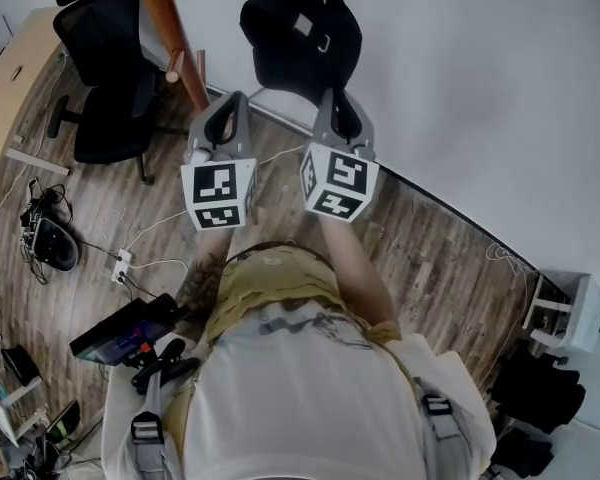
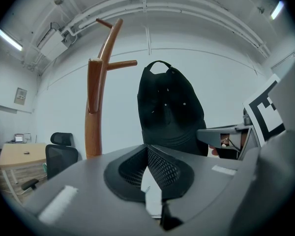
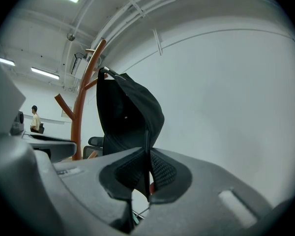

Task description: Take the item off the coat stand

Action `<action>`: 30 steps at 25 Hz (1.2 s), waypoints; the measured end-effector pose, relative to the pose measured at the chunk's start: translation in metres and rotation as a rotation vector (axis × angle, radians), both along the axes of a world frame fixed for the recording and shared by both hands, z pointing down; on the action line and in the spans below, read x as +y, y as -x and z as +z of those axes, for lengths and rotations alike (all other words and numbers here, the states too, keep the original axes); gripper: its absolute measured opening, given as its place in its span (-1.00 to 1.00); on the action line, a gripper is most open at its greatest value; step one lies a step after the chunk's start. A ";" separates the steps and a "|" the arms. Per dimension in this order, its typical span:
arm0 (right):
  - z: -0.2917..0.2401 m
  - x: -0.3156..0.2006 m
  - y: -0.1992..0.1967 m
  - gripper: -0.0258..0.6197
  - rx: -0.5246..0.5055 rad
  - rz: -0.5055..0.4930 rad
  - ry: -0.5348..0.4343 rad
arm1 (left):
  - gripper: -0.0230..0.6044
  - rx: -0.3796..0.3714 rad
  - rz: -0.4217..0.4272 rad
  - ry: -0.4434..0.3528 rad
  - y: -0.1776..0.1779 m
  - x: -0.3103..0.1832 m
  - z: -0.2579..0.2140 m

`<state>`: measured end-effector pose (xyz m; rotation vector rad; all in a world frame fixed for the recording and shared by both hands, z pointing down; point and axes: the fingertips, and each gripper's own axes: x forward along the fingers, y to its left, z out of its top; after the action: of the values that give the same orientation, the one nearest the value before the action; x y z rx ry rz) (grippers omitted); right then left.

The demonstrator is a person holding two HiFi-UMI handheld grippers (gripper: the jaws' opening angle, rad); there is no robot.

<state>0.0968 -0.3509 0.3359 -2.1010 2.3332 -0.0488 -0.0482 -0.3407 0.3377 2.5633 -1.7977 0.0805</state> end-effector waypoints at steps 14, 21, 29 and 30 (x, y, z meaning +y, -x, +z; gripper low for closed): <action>0.003 0.001 0.000 -0.87 -0.007 0.003 -0.001 | -0.94 0.002 -0.004 0.007 0.002 0.002 0.004; 0.009 -0.002 0.002 -0.87 -0.015 -0.001 0.009 | -0.94 -0.004 -0.015 0.016 0.007 0.001 0.009; 0.015 -0.004 0.005 -0.87 -0.027 -0.010 0.023 | -0.94 -0.007 -0.026 0.033 0.011 0.001 0.013; 0.016 -0.005 0.005 -0.87 -0.028 -0.012 0.024 | -0.94 -0.009 -0.028 0.038 0.012 0.001 0.014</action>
<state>0.0914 -0.3559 0.3521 -2.0830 2.3408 -0.1064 -0.0604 -0.3401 0.3514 2.5160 -1.8159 0.1247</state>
